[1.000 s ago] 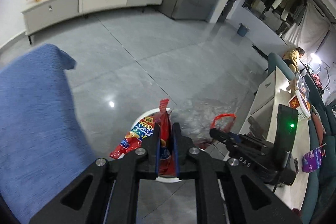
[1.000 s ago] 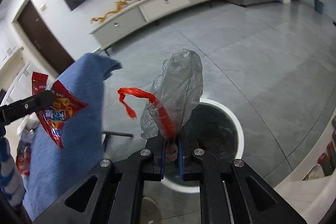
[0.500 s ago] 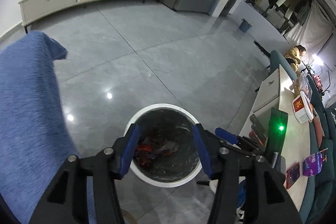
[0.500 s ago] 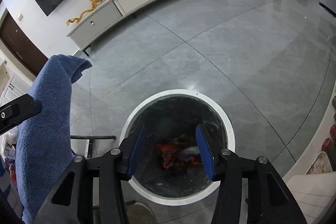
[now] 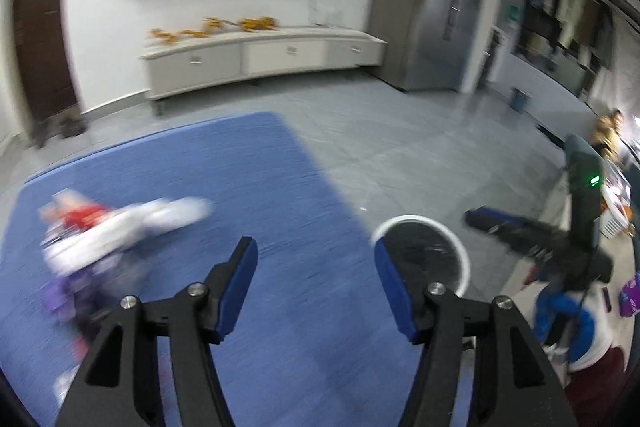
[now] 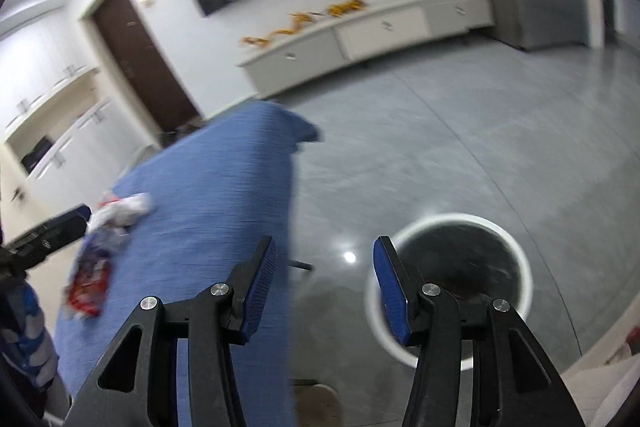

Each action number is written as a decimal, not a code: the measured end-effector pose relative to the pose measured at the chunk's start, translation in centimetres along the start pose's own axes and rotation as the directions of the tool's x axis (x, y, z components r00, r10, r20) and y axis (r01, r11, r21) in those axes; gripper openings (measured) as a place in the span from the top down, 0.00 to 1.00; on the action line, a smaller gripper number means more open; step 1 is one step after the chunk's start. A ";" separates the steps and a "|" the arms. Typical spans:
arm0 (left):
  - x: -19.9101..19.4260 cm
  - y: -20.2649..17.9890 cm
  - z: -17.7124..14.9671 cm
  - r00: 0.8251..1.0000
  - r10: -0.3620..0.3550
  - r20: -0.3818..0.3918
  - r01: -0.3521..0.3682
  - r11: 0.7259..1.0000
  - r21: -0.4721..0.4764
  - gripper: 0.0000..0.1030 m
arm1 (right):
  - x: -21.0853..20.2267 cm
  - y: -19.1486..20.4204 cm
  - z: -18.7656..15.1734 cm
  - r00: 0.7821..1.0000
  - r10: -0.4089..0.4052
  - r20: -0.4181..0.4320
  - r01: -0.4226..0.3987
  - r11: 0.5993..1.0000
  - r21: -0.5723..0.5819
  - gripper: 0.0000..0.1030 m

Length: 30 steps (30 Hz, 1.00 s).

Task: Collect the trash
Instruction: 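Grasp the white printed bag with the left tool while the right grasps a red wrapper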

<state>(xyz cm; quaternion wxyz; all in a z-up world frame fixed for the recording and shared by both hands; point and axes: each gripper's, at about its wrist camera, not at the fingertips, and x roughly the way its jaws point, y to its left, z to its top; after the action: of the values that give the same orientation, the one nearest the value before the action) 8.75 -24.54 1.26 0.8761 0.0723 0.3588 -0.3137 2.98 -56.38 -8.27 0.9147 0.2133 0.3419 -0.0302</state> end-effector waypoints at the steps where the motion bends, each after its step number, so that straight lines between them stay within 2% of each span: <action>1: -1.2 1.4 -0.7 1.000 0.024 0.007 -0.024 1.000 -0.015 0.42 | -0.4 1.5 0.0 1.000 0.023 0.005 -0.023 1.000 -0.021 0.51; 5: -5.8 8.3 -4.0 0.995 0.102 0.013 -0.100 0.988 -0.116 0.42 | -1.2 7.2 0.0 0.994 0.112 -0.001 -0.111 0.988 -0.104 0.51; 8: -8.2 13.2 -6.5 0.985 0.170 -0.001 -0.167 0.966 -0.195 0.42 | -1.3 11.4 -0.2 0.986 0.162 -0.023 -0.164 0.972 -0.167 0.51; 11: -9.4 17.6 -9.1 0.984 0.175 -0.031 -0.177 0.948 -0.266 0.42 | -0.8 15.1 -0.7 0.976 0.210 -0.061 -0.218 0.953 -0.212 0.51; 14: -9.4 19.8 -11.0 0.983 0.172 -0.056 -0.181 0.944 -0.276 0.42 | 0.7 18.8 -1.5 0.964 0.239 -0.117 -0.261 0.932 -0.249 0.51; 22: -5.5 22.3 -12.3 0.990 0.059 -0.128 -0.089 0.965 -0.247 0.42 | 7.2 25.3 -3.2 0.914 0.288 -0.287 -0.369 0.884 -0.287 0.51; 30: -1.7 22.1 -13.2 0.981 -0.095 -0.166 0.057 0.974 -0.218 0.43 | 13.1 29.5 -4.3 0.863 0.303 -0.405 -0.431 0.859 -0.276 0.51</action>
<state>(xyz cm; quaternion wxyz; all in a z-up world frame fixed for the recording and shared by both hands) 13.44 -1.59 -9.43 0.8311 -0.0080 0.4687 -0.2994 16.28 -26.67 -8.57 0.8514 0.1074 0.4494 0.2485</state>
